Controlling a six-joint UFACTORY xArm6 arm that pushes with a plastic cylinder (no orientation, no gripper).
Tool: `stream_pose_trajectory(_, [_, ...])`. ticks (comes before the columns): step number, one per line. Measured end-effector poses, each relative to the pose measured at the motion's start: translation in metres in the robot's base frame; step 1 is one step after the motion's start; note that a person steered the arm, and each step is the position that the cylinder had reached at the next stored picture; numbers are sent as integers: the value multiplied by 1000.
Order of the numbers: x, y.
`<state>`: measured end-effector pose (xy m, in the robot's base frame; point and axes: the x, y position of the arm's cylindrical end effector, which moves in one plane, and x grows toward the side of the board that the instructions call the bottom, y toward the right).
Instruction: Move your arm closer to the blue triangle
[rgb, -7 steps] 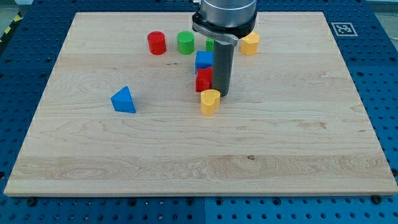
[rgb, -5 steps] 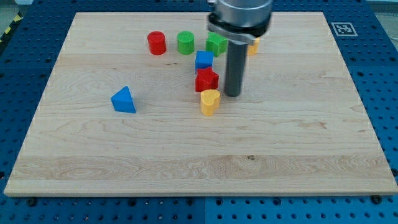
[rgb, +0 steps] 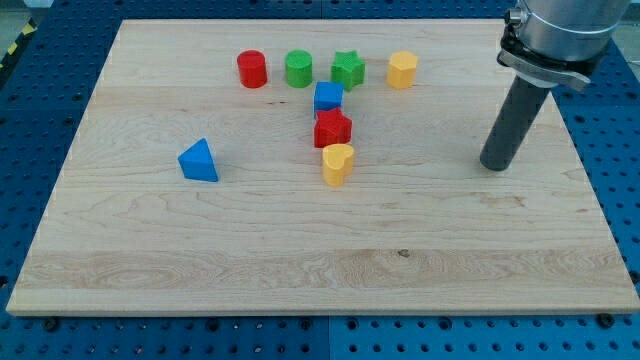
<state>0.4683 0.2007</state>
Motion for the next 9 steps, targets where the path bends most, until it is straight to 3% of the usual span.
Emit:
stream_pose_trajectory(1, [64,26])
stream_pose_trajectory(2, [83,-58])
stream_pose_trajectory(4, [77,-302])
stream_pose_trajectory(5, [40,-390])
stream_pose_trajectory(6, [-19,-410])
stream_pose_trajectory(7, [-29,-410])
stream_pose_trajectory(9, [-8,-343])
